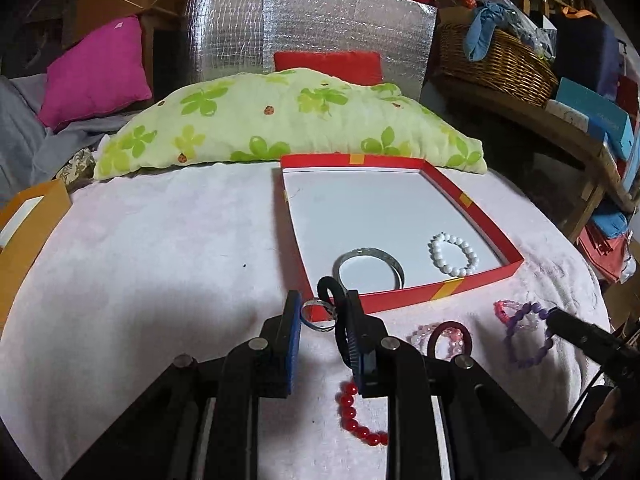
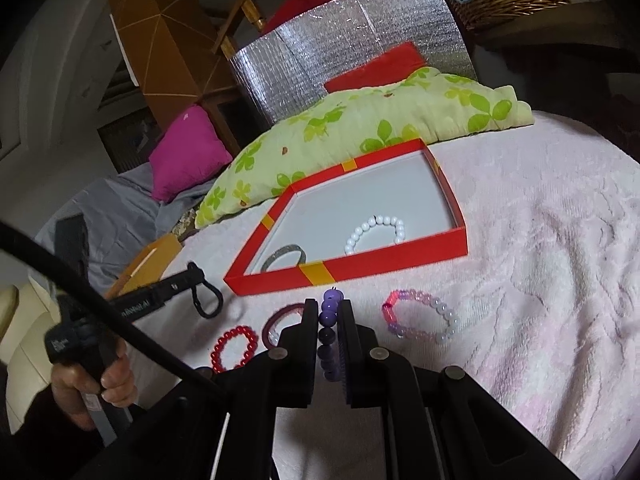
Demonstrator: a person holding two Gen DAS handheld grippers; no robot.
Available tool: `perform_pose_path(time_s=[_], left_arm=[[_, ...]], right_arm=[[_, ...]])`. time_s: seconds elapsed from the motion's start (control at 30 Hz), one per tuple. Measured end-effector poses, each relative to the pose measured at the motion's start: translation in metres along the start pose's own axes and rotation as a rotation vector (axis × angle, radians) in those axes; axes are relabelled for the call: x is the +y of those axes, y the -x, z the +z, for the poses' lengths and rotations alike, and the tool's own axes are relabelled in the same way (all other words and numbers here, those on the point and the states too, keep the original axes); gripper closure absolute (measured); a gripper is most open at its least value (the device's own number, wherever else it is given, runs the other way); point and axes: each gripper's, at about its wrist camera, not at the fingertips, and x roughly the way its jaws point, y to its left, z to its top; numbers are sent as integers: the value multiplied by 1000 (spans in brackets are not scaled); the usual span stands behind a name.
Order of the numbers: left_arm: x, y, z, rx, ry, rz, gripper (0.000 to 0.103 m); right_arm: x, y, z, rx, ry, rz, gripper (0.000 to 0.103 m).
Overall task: Organize jewelry
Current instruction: 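Lower the hair tie into the red box with the left tool while the right drops the purple bracelet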
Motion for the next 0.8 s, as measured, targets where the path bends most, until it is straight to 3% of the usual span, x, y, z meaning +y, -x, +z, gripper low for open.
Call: perform_pose_path(time_s=[0.53,0.7,0.8], left_arm=[[12,9,4,-33,57,-1,81],[15,12,16,-46,100,-39,81],[8,11,38,-69,70,-41,81]], right_arm=[[23,15,50,-84,13,52,92],[20,-7,87,-92,24,40,92],[13,-32,107,-71,3,28,92]])
